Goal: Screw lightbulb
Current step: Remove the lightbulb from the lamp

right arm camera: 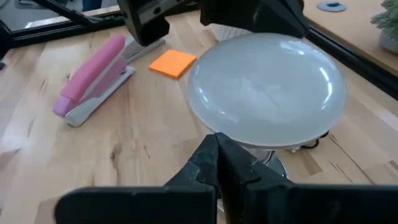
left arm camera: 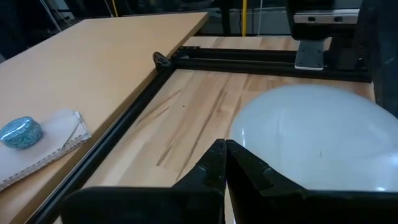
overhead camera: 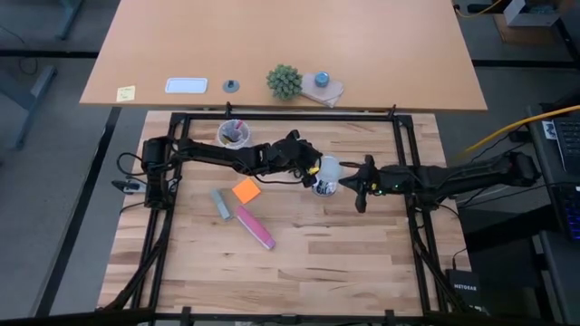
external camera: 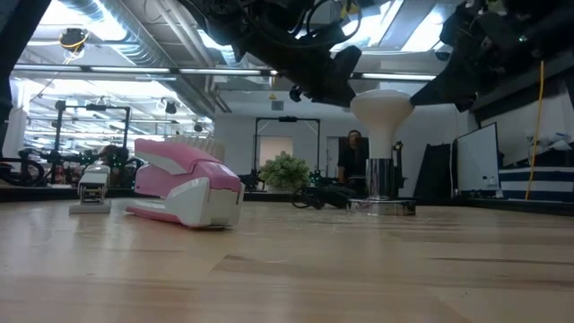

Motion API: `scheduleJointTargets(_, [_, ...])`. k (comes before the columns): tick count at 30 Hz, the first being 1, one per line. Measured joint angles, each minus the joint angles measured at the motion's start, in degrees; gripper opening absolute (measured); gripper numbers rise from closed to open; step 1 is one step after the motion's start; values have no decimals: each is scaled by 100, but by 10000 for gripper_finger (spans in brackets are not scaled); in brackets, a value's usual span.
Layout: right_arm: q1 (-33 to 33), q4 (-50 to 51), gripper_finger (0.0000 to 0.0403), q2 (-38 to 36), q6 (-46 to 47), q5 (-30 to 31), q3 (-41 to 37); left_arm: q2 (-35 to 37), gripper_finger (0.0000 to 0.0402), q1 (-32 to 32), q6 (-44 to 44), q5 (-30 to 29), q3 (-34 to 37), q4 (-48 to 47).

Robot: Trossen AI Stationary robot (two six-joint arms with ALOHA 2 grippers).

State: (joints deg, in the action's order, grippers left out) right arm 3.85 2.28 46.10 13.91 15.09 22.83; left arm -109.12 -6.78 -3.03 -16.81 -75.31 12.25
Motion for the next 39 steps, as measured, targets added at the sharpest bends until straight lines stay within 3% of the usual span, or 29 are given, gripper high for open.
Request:
scheduleJointTargets(11, [-3,-185,3,73,-24,589,0,26,0,67,197,-147,-7,-407])
scheduleJointTargets(39, [-12,55,3,71,-24,1351,0,13,0,266,413,-509,0,-466])
